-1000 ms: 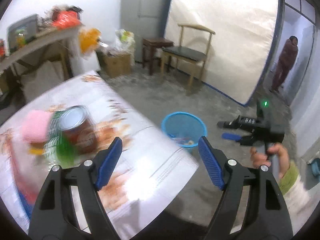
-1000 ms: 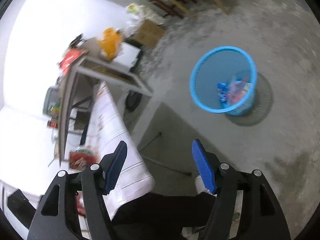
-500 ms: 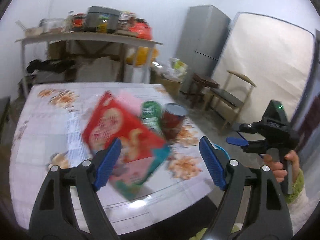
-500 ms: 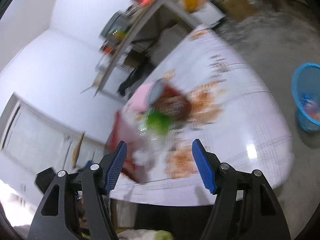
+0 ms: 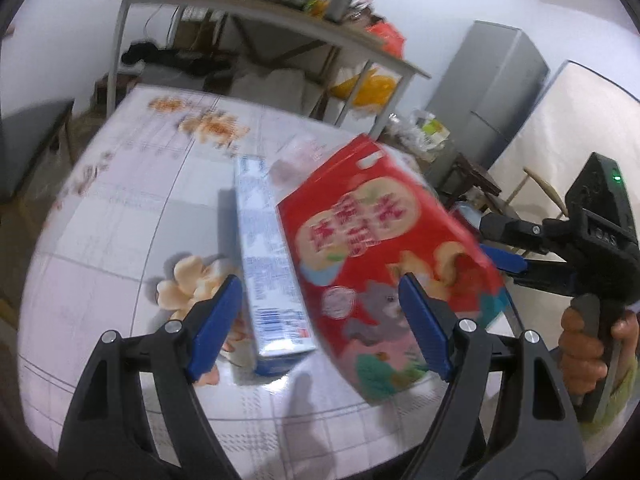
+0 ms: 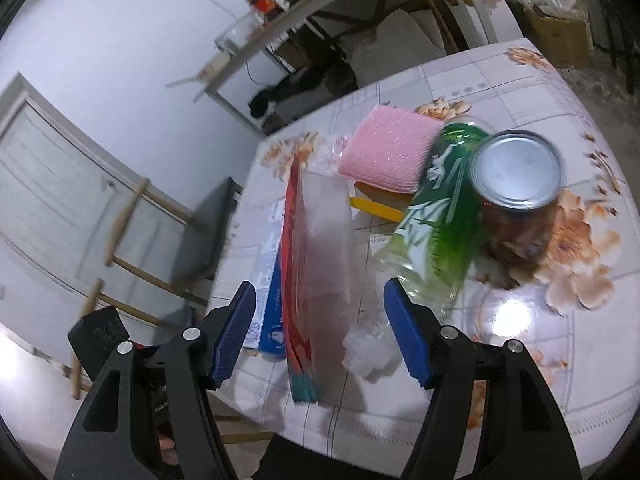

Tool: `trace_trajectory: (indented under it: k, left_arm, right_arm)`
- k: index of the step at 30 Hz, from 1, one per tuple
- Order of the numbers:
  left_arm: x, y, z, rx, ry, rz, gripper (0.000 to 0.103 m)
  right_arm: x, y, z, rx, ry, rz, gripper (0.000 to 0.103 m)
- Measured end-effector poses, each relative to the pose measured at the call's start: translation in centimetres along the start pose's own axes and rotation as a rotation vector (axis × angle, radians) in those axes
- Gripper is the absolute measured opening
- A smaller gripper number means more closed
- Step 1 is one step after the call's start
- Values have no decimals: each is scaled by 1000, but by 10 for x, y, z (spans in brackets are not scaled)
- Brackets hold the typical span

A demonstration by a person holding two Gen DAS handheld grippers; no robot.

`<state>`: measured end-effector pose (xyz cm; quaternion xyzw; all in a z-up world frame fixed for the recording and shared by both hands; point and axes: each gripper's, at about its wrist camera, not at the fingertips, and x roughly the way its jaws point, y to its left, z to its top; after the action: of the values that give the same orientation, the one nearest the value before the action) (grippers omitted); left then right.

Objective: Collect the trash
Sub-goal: 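Grasp the toothpaste box with the left gripper while the right grasps a red-edged plastic bag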

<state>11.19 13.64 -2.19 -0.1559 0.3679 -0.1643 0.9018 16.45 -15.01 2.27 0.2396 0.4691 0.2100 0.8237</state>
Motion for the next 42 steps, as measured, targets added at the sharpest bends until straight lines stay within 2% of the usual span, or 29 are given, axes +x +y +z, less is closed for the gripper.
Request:
trace_trajectory:
  k: [4,13,21,27,36,42]
  left_arm:
    - [18,15,0,-36,41,-13,69]
    - [33,31,6,-71,69,-22,57]
    - [51,30,13,-61,128,37,41]
    - [50,30,12,-72,131,54,39]
    - [31,23,3,-65,140,80,37]
    - [12,10,-16,-38,170,83,36]
  right_arm:
    - [18,18,-2,-28,53,5,52]
    - [44,45,4,-122,120,2,31]
    - [53,60,5,-178,112,-42,21]
    - [49,65,1,-195,103,-52,6]
    - [28,79,-24,-274,86,-48,5]
    - [11,77,-44,-300,82,-67,4]
